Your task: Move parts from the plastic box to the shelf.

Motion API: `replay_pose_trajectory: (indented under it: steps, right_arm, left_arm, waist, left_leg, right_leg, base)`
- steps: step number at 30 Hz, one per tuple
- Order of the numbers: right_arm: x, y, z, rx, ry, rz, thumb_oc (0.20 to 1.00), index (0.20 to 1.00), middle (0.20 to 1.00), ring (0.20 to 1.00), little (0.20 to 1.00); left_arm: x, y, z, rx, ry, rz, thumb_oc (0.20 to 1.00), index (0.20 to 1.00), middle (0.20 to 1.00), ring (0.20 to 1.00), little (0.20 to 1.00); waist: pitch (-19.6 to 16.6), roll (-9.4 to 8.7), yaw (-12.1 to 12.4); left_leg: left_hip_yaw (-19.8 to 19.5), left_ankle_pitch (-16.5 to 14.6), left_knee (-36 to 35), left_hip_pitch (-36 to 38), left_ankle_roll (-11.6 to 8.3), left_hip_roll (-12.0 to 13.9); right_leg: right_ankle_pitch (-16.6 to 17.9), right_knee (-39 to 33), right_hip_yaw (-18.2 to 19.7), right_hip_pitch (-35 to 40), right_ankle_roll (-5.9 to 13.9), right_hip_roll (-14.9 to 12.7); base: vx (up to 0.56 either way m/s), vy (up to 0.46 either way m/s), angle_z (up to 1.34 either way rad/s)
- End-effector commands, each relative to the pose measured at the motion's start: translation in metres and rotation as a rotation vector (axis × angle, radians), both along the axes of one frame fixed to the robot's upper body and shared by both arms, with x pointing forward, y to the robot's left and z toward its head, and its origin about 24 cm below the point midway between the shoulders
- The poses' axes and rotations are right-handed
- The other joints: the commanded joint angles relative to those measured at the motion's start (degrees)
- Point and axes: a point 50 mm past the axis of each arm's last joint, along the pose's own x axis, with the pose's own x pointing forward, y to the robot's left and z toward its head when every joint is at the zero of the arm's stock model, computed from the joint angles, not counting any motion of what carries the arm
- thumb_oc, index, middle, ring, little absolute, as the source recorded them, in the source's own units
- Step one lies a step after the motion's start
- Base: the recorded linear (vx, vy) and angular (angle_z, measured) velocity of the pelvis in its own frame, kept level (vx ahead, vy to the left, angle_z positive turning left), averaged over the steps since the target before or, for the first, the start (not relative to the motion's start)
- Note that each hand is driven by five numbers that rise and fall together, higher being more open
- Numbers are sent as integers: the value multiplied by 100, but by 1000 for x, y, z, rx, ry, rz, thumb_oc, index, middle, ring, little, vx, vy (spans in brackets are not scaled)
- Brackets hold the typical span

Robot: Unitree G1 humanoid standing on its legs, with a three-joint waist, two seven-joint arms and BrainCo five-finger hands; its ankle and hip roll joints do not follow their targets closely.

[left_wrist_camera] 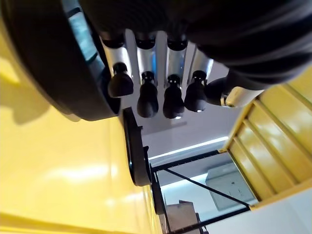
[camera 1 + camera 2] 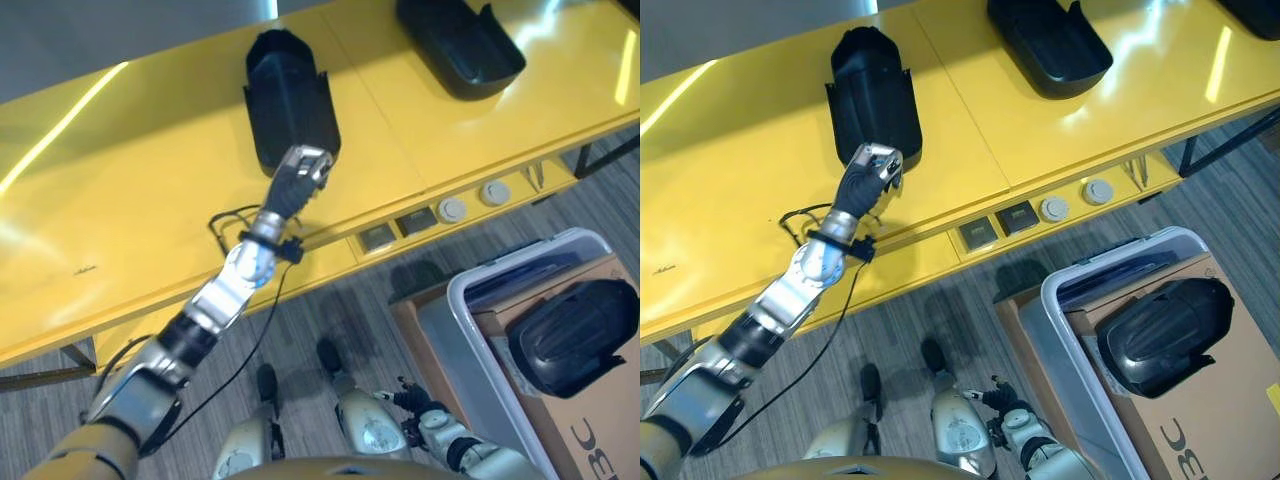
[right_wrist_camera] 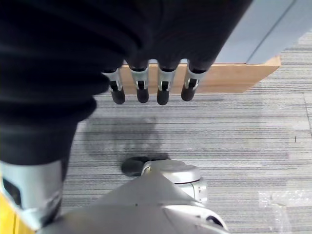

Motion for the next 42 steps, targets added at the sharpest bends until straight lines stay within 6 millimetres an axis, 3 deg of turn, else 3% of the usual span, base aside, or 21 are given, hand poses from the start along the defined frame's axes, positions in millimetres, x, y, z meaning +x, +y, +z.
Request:
replay_pose_trajectory:
  steps: [1,7,8,10,13,15,17,21,24,25,26,28,29,32,33,35,36,37,38,40,42]
  right_arm:
    - [-32,3,-13,19,92,-47,1000,1000,1000,1000,1000]
    - [-51,-5,-17,33,138,-120,1000,1000,1000,1000,1000]
    - [-51,-4,-17,41,133,-133,1000,1000,1000,1000,1000]
    - [-52,-4,-17,72,107,-211,1000,1000,1000,1000,1000]
    - [-51,-6,-16,84,82,-268,1000,1000,1000,1000,1000]
    - [-49,-3,-15,103,36,-329,1000,1000,1000,1000,1000]
    - [-47,-1,-14,114,9,-367,1000,1000,1000,1000,1000]
    - [-60,-6,-16,90,28,-390,1000,1000,1000,1000,1000]
    - [-68,-11,-18,70,56,-390,1000,1000,1000,1000,1000]
    - [-80,-18,-19,51,86,-417,1000,1000,1000,1000,1000]
    - [-79,-23,-18,41,78,-429,1000,1000,1000,1000,1000]
    - [-78,-23,-18,40,71,-407,1000,1000,1000,1000,1000]
    - [-78,-19,-17,42,66,-344,1000,1000,1000,1000,1000]
    - [-72,-22,-12,30,22,-213,1000,1000,1000,1000,1000]
    - [-66,-32,-7,-5,4,-133,1000,1000,1000,1000,1000]
    - [-57,-43,-1,-51,-16,-109,1000,1000,1000,1000,1000]
    - [-35,-47,9,-75,-118,-115,1000,1000,1000,1000,1000]
    - [-21,-48,18,-65,-201,-121,1000,1000,1000,1000,1000]
    - [-22,-48,18,-66,-200,-121,1000,1000,1000,1000,1000]
    - [-2,-45,36,-63,-340,-75,1000,1000,1000,1000,1000]
    - [3,-47,48,-82,-408,-42,1000,1000,1000,1000,1000]
  left_arm:
    - [-15,3,13,-23,-97,-86,200,200,200,200,200]
    - [-35,11,-16,-26,27,-136,200,200,200,200,200]
    - [-37,11,-20,-24,45,-141,498,498,498,498,498]
    - [-38,9,-32,48,71,-137,1000,1000,1000,1000,1000]
    - [-38,9,-33,80,67,-135,1000,1000,1000,1000,1000]
    - [-35,13,-34,129,36,-91,1000,1000,1000,1000,1000]
    - [-33,21,-35,152,27,-41,1000,1000,1000,1000,1000]
    - [-30,38,-33,172,-7,57,1000,1000,1000,1000,1000]
    - [-32,43,-32,163,-15,77,1000,1000,1000,1000,1000]
    - [-31,48,-32,147,-9,104,1000,1000,1000,1000,1000]
    - [-28,59,-35,160,-7,172,1000,1000,1000,1000,1000]
    - [-28,76,-34,146,-12,252,1000,1000,1000,1000,1000]
    - [-28,94,-46,165,33,340,1000,1000,1000,1000,1000]
    - [-29,117,-62,169,101,450,1000,1000,1000,1000,1000]
    - [-24,119,-73,230,124,478,1000,1000,1000,1000,1000]
    - [-22,114,-84,231,164,469,1000,1000,1000,1000,1000]
    - [-27,123,-111,292,258,515,1000,1000,1000,1000,1000]
    - [-30,128,-134,328,350,545,1000,1000,1000,1000,1000]
    - [-30,128,-134,327,350,544,1000,1000,1000,1000,1000]
    - [-40,124,-165,389,473,518,1000,1000,1000,1000,1000]
    - [-46,126,-173,420,505,505,1000,1000,1000,1000,1000]
  waist:
    - [-438,-212,188]
    - [-730,-340,309]
    - [-751,-359,306]
    - [-718,-401,215]
    - [-638,-427,104]
    - [-517,-523,-119]
    - [-503,-552,-206]
    - [-490,-528,-144]
    - [-470,-515,-86]
    - [-462,-433,-45]
    - [-598,-421,67]
    - [-659,-454,114]
    - [-701,-453,117]
    - [-594,-298,40]
    - [-382,-276,70]
    - [-274,-238,221]
    - [-268,-129,332]
    - [-350,-58,212]
    - [-351,-53,234]
    - [-523,44,85]
    - [-549,74,49]
  left_leg:
    - [-74,-338,-24,112,-68,85]
    - [94,-599,-24,616,121,-11]
    - [127,-621,-24,643,155,-40]
    - [196,-649,-24,644,268,-161]
    - [258,-642,-24,593,326,-224]
    - [524,-617,-24,399,332,-206]
    - [763,-615,-24,315,317,-119]
    - [1159,-622,-24,453,320,23]
    - [1369,-558,-24,461,295,117]
    - [1526,-541,-24,483,273,241]
    - [1825,-487,-24,479,192,333]
    - [2034,-447,-16,475,121,360]
    - [2088,-332,-6,467,28,434]
    - [1867,-213,425,402,-154,637]
    - [1458,-291,1166,108,-231,645]
    - [472,-334,1175,-149,-205,256]
    - [-627,-281,791,-238,-171,-83]
    - [-482,-258,548,-166,-107,12]
    - [-461,-258,530,-148,-106,18]
    - [-250,-273,353,37,-23,23]
    - [-160,-316,353,117,-1,15]
  right_leg:
    - [-471,-31,-26,334,299,-251]
    - [-451,-24,122,673,443,-371]
    - [-426,-15,158,674,485,-397]
    - [-296,41,265,582,660,-485]
    - [-126,166,368,402,800,-512]
    - [314,239,651,-38,1018,-375]
    - [463,132,563,-307,1042,-233]
    - [38,321,-83,-156,835,-277]
    - [-148,624,-159,-18,745,-354]
    - [-412,875,-439,235,653,-578]
    - [-413,591,-997,457,642,-833]
    - [-373,310,-1356,519,656,-892]
    - [-498,146,-1250,569,586,-724]
    - [-713,258,-1226,666,320,-493]
    - [-766,381,-1177,727,180,-448]
    - [-752,369,-1080,735,141,-432]
    - [-643,309,-523,695,206,-261]
    - [-600,249,-370,641,233,-201]
    - [-598,250,-349,642,233,-196]
    - [-571,86,-256,704,271,-212]
    - [-578,91,-210,720,298,-240]
  base:
    - [53,63,-1]
    - [18,121,-1]
    - [-50,115,-22]
    - [-113,211,-29]
    - [-128,153,-20]
    - [-252,173,-54]
    - [-119,107,-80]
    - [-41,56,-109]
    - [-136,-44,-99]
    - [-168,-158,-87]
    - [-177,-207,-85]
    - [-55,-250,-156]
    - [0,-350,-179]
    - [40,-441,-46]
    - [-42,-255,13]
    - [-40,-146,-2]
    - [36,6,-63]
    - [46,40,-119]
    - [67,100,-175]
    - [118,160,-129]
    - [103,179,-33]
